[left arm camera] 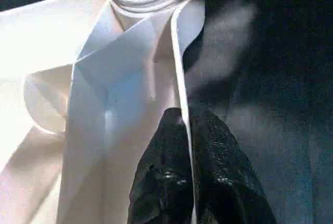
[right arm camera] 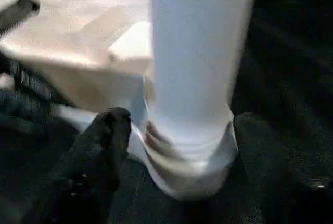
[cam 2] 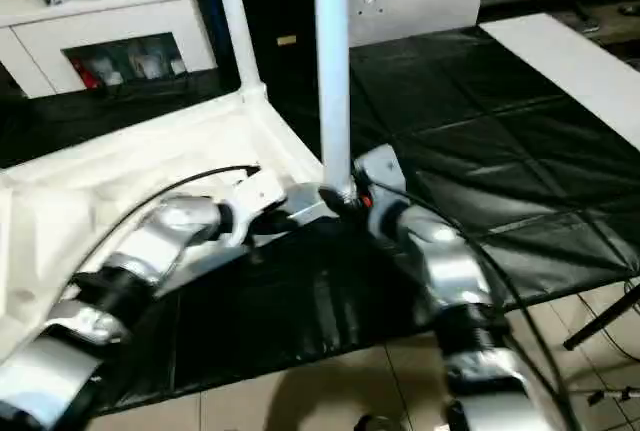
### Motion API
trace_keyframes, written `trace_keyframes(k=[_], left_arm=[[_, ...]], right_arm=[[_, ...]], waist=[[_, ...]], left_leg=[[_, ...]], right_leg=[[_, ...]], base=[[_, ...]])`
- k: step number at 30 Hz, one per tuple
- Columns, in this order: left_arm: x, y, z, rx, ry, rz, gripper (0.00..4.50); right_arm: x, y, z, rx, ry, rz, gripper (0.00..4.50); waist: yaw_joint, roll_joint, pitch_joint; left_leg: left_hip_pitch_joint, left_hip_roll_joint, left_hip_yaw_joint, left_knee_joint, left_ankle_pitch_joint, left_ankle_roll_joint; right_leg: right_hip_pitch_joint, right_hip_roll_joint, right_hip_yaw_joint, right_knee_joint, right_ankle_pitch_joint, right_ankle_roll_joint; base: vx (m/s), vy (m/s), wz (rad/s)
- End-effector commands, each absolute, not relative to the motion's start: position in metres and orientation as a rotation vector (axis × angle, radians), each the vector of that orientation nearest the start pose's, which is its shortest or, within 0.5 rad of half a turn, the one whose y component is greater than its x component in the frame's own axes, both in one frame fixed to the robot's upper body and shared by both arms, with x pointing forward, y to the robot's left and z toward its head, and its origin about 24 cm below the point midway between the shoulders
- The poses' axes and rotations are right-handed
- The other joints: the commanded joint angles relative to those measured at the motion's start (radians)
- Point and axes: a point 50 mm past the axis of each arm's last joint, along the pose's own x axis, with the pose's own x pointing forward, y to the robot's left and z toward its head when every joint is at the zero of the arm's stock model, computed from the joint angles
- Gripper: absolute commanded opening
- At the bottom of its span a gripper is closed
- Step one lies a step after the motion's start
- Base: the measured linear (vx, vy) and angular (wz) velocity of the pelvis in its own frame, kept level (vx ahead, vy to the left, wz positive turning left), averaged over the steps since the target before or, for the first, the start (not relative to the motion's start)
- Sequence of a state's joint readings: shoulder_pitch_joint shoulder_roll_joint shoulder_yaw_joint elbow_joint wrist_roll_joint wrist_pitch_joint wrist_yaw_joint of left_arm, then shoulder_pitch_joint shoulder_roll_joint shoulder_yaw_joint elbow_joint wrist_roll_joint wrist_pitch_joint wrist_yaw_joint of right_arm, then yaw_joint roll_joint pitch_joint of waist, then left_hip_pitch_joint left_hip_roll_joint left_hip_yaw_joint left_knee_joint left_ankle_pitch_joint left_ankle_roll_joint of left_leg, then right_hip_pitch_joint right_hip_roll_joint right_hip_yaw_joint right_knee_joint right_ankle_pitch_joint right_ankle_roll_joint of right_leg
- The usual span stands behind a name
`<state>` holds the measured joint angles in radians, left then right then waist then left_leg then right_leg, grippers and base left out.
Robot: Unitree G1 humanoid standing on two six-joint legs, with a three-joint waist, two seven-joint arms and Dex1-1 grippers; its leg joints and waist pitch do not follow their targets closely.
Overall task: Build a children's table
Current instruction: Rotate leg to tighten
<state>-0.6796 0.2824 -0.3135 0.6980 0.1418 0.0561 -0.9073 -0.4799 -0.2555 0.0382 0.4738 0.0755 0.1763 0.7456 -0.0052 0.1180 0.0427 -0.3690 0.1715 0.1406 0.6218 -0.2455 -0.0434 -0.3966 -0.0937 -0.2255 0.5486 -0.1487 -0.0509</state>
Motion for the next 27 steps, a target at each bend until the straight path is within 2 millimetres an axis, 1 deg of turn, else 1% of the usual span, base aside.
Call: trace_keyframes(k=[1, 2, 3, 4, 6, 7, 8, 9, 10, 11, 12, 13, 15, 16, 17, 18, 19, 20, 21, 23, 25, 26, 27], left_arm=[[0.335, 0.109, 0.049, 0.627, 0.387, -1.15, 0.0], [0.333, 0.111, 0.05, 0.622, 0.38, -1.184, 0.0], [0.325, 0.117, 0.05, 0.595, 0.384, -1.292, 0.0], [0.321, 0.12, 0.049, 0.609, 0.39, -1.347, 0.0], [0.315, 0.125, 0.047, 0.643, 0.403, -1.41, 0.0], [0.313, 0.127, 0.047, 0.652, 0.412, -1.438, 0.0], [0.312, 0.128, 0.046, 0.653, 0.414, -1.444, 0.0], [0.308, 0.13, 0.046, 0.651, 0.415, -1.486, 0.0], [0.307, 0.13, 0.046, 0.651, 0.417, -1.498, 0.0], [0.305, 0.131, 0.046, 0.658, 0.42, -1.527, 0.0], [0.303, 0.132, 0.046, 0.664, 0.421, -1.546, 0.0], [0.302, 0.134, 0.045, 0.68, 0.425, -1.559, 0.0], [0.301, 0.135, 0.045, 0.691, 0.428, -1.576, 0.0], [0.3, 0.138, 0.046, 0.706, 0.431, -1.599, 0.0], [0.3, 0.138, 0.046, 0.707, 0.431, -1.6, 0.0], [0.299, 0.139, 0.046, 0.713, 0.436, -1.619, 0.0], [0.298, 0.139, 0.046, 0.715, 0.438, -1.623, 0.0], [0.298, 0.14, 0.046, 0.718, 0.444, -1.63, 0.0], [0.298, 0.14, 0.046, 0.719, 0.447, -1.633, 0.0], [0.297, 0.14, 0.047, 0.717, 0.443, -1.637, 0.0], [0.297, 0.14, 0.047, 0.713, 0.436, -1.638, 0.0], [0.296, 0.14, 0.047, 0.713, 0.434, -1.64, 0.0], [0.296, 0.139, 0.047, 0.713, 0.433, -1.642, 0.0]], right_arm=[[0.327, -0.139, 0.061, -0.124, 0.211, 0.82, 3.84], [0.325, -0.144, 0.063, -0.14, 0.213, 0.851, 3.84], [0.32, -0.154, 0.066, -0.207, 0.222, 0.944, 3.94], [0.318, -0.158, 0.067, -0.233, 0.23, 0.975, 3.94], [0.316, -0.161, 0.069, -0.246, 0.234, 1.023, 3.94], [0.314, -0.162, 0.07, -0.253, 0.231, 1.062, 3.94], [0.313, -0.162, 0.071, -0.257, 0.23, 1.07, 3.94], [0.31, -0.164, 0.073, -0.233, 0.243, 1.133, 3.94], [0.309, -0.164, 0.074, -0.225, 0.247, 1.152, 3.94], [0.307, -0.165, 0.076, -0.215, 0.253, 1.19, 3.94], [0.305, -0.165, 0.077, -0.208, 0.256, 1.215, 3.66], [0.305, -0.166, 0.077, -0.199, 0.267, 1.239, 3.59], [0.304, -0.166, 0.077, -0.193, 0.279, 1.266, 3.54], [0.302, -0.166, 0.077, -0.181, 0.296, 1.31, 3.4], [0.302, -0.166, 0.077, -0.18, 0.297, 1.313, 3.4], [0.3, -0.165, 0.077, -0.173, 0.308, 1.346, 3.24], [0.3, -0.164, 0.077, -0.172, 0.311, 1.357, 3.15], [0.299, -0.164, 0.077, -0.172, 0.315, 1.372, 3.15], [0.299, -0.163, 0.077, -0.172, 0.315, 1.376, 3.1], [0.298, -0.163, 0.077, -0.156, 0.323, 1.387, 2.8], [0.298, -0.162, 0.076, -0.144, 0.328, 1.396, 2.74], [0.297, -0.162, 0.076, -0.136, 0.333, 1.404, 2.53], [0.296, -0.161, 0.075, -0.13, 0.337, 1.411, 2.43]], waist=[[0.011, -0.013, -0.081], [0.019, -0.015, -0.079], [0.028, -0.011, -0.076], [0.034, -0.012, -0.075], [0.044, -0.011, -0.076], [0.049, -0.012, -0.075], [0.052, -0.011, -0.074], [0.057, -0.013, -0.072], [0.059, -0.014, -0.072], [0.066, -0.014, -0.073], [0.072, -0.017, -0.074], [0.074, -0.024, -0.075], [0.079, -0.021, -0.076], [0.082, -0.021, -0.076], [0.083, -0.027, -0.077], [0.09, -0.026, -0.078], [0.093, -0.025, -0.078], [0.097, -0.026, -0.078], [0.097, -0.027, -0.077], [0.1, -0.025, -0.077], [0.101, -0.025, -0.078], [0.1, -0.026, -0.079], [0.1, -0.026, -0.079]], left_leg=[[-0.016, 0.061, -0.027, -0.055, 0.023, 0.153], [-0.013, 0.061, -0.025, -0.055, 0.016, 0.146], [-0.01, 0.059, -0.021, -0.056, -0.012, 0.142], [-0.008, 0.066, -0.02, -0.059, -0.028, 0.141], [-0.005, 0.072, -0.022, -0.06, -0.037, 0.139], [-0.006, 0.073, -0.02, -0.06, -0.047, 0.142], [-0.003, 0.072, -0.019, -0.062, -0.052, 0.136], [-0.002, 0.072, -0.019, -0.063, -0.061, 0.128], [-0.001, 0.072, -0.018, -0.063, -0.066, 0.125], [0.0, 0.073, -0.017, -0.063, -0.067, 0.122], [0.0, 0.074, -0.017, -0.063, -0.065, 0.123], [0.0, 0.075, -0.016, -0.063, -0.063, 0.124], [-0.001, 0.073, -0.015, -0.062, -0.043, 0.125], [-0.001, 0.074, -0.015, -0.061, -0.034, 0.127], [-0.002, 0.073, -0.014, -0.062, -0.032, 0.129], [-0.001, 0.071, -0.012, -0.06, -0.022, 0.13], [0.0, 0.071, -0.012, -0.06, -0.019, 0.13], [0.001, 0.072, -0.011, -0.06, -0.016, 0.127], [0.0, 0.073, -0.011, -0.061, -0.016, 0.126], [0.002, 0.074, -0.012, -0.061, -0.018, 0.12], [0.001, 0.072, -0.011, -0.061, -0.017, 0.116], [0.0, 0.071, -0.011, -0.06, -0.014, 0.116], [0.0, 0.071, -0.011, -0.06, -0.014, 0.117]], right_leg=[[0.084, -0.095, 0.083, -0.045, -0.145, -0.037], [0.081, -0.091, 0.081, -0.05, -0.174, -0.028], [0.077, -0.091, 0.079, -0.054, -0.217, -0.025], [0.075, -0.091, 0.084, -0.055, -0.241, -0.015], [0.073, -0.091, 0.086, -0.053, -0.249, -0.013], [0.07, -0.091, 0.089, -0.05, -0.244, -0.017], [0.068, -0.09, 0.089, -0.052, -0.255, -0.022], [0.069, -0.09, 0.088, -0.055, -0.275, -0.023], [0.069, -0.09, 0.088, -0.055, -0.285, -0.022], [0.069, -0.09, 0.09, -0.054, -0.293, -0.02], [0.068, -0.089, 0.091, -0.053, -0.292, -0.022], [0.067, -0.09, 0.092, -0.053, -0.291, -0.022], [0.067, -0.09, 0.093, -0.05, -0.283, -0.025], [0.066, -0.089, 0.094, -0.05, -0.278, -0.025], [0.067, -0.089, 0.094, -0.05, -0.278, -0.022], [0.066, -0.089, 0.095, -0.048, -0.28, -0.019], [0.065, -0.089, 0.095, -0.048, -0.283, -0.02], [0.063, -0.089, 0.095, -0.049, -0.288, -0.02], [0.063, -0.089, 0.095, -0.049, -0.292, -0.019], [0.063, -0.088, 0.095, -0.05, -0.296, -0.019], [0.064, -0.088, 0.095, -0.05, -0.296, -0.017], [0.065, -0.088, 0.095, -0.049, -0.293, -0.016], [0.065, -0.087, 0.094, -0.049, -0.292, -0.015]], base=[[0.0, 0.0, 0.0], [0.0, 0.0, 0.0], [0.0, 0.0, 0.0], [0.0, 0.0, 0.0], [0.0, 0.0, 0.0], [0.0, 0.0, 0.0], [0.0, 0.0, 0.0], [0.0, 0.0, 0.0], [0.0, 0.0, 0.0], [0.0, 0.0, 0.0], [0.0, 0.0, 0.0], [0.0, 0.0, 0.0], [0.0, 0.0, 0.0], [0.0, 0.0, 0.0], [0.0, 0.0, 0.0], [0.0, 0.0, 0.0], [0.0, 0.0, 0.0], [0.0, 0.0, 0.0], [0.0, 0.0, 0.0], [0.0, 0.0, 0.0], [0.0, 0.0, 0.0], [0.0, 0.0, 0.0], [0.0, 0.0, 0.0]])
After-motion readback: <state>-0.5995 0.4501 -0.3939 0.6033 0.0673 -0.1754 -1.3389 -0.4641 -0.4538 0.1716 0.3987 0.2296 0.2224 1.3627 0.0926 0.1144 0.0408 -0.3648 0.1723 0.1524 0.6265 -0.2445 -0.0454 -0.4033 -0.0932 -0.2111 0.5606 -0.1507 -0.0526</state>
